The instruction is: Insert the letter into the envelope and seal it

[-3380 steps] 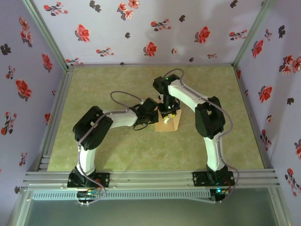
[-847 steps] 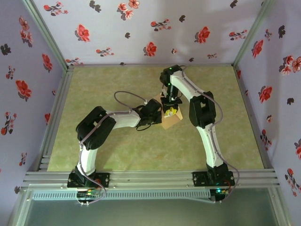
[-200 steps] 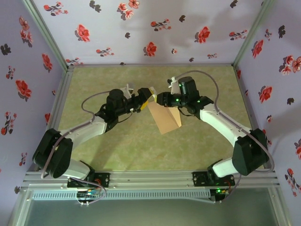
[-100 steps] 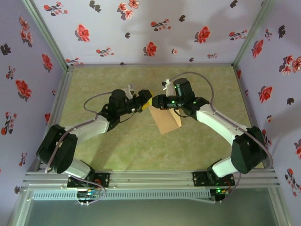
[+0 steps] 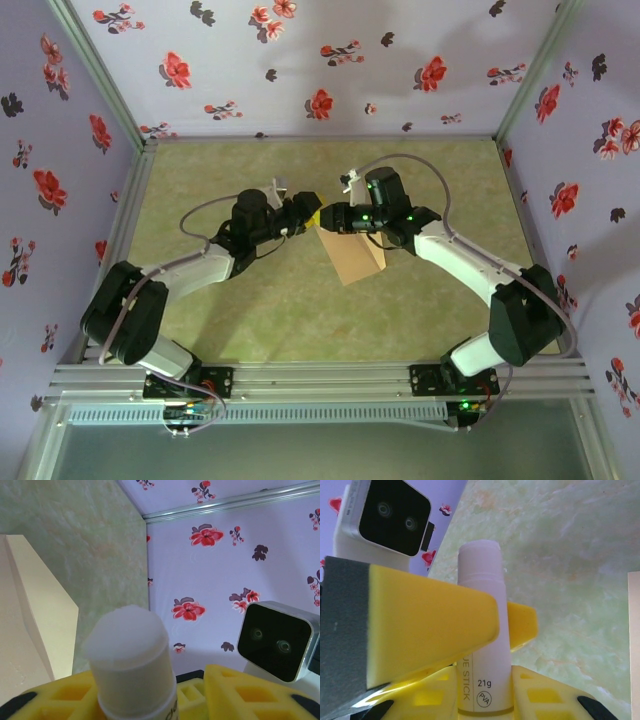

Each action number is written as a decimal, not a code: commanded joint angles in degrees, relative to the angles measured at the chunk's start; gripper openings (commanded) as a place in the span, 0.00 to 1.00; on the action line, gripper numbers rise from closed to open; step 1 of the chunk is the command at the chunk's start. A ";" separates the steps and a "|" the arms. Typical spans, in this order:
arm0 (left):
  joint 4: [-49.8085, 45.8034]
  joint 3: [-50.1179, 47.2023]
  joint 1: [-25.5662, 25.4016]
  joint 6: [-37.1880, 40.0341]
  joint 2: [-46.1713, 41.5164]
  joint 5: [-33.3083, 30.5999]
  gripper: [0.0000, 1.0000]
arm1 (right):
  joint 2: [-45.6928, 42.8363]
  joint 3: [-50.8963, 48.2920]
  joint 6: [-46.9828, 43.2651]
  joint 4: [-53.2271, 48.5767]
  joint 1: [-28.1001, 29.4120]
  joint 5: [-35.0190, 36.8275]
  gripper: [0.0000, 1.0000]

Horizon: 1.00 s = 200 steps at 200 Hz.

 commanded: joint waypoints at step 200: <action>-0.23 0.85 3.44 3.23 -0.43 1.14 0.00 | -4.33 2.23 -3.76 -5.65 0.48 1.10 0.53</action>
